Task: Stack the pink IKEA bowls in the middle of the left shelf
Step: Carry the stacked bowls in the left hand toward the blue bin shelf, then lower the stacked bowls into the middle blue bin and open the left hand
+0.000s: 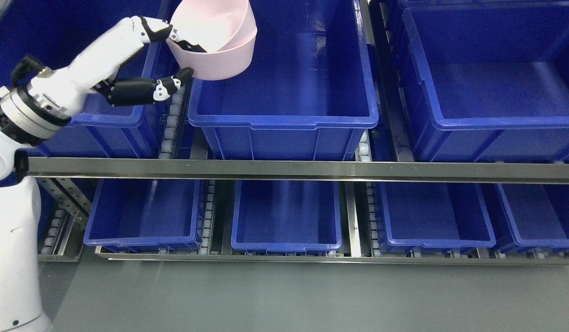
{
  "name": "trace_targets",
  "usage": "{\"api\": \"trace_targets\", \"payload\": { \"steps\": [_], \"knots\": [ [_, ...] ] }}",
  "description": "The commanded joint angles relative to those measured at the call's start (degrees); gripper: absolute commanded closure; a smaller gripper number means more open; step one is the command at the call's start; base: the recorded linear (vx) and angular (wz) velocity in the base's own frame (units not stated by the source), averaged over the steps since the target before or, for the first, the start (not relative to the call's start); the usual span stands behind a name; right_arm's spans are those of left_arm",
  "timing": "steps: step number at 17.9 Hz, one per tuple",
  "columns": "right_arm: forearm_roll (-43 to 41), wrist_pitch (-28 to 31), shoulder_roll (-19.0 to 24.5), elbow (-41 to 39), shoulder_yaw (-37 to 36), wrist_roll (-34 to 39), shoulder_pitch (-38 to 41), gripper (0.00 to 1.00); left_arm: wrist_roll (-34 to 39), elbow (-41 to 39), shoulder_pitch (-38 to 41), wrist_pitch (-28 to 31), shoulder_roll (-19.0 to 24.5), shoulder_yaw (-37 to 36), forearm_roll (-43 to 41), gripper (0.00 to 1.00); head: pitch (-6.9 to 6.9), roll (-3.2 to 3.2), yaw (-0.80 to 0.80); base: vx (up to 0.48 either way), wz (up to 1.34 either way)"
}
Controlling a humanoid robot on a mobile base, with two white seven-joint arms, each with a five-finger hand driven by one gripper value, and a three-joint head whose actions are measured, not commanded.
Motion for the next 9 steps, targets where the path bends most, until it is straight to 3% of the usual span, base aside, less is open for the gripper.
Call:
{"api": "trace_targets", "payload": {
  "steps": [1, 4, 9],
  "knots": [
    [0.0, 0.27, -1.0, -1.93, -0.7, -0.01, 1.67, 0.0, 0.33, 9.63, -5.77, 0.84, 0.06, -1.52, -8.3, 0.96, 0.0, 0.0, 0.0, 0.098, 0.07],
    [0.0, 0.27, -1.0, -1.93, -0.62, -0.01, 1.67, 0.0, 0.33, 11.84, -7.09, 0.93, -2.49, -3.27, -9.82, 0.96, 0.0, 0.0, 0.0, 0.115, -0.02],
    [0.0, 0.18, -1.0, -1.93, -0.62, -0.01, 1.67, 0.0, 0.33, 13.51, -8.6, 1.89, -10.76, -6.44, -13.95, 0.96, 0.0, 0.0, 0.0, 0.161, -0.16]
  ]
}}
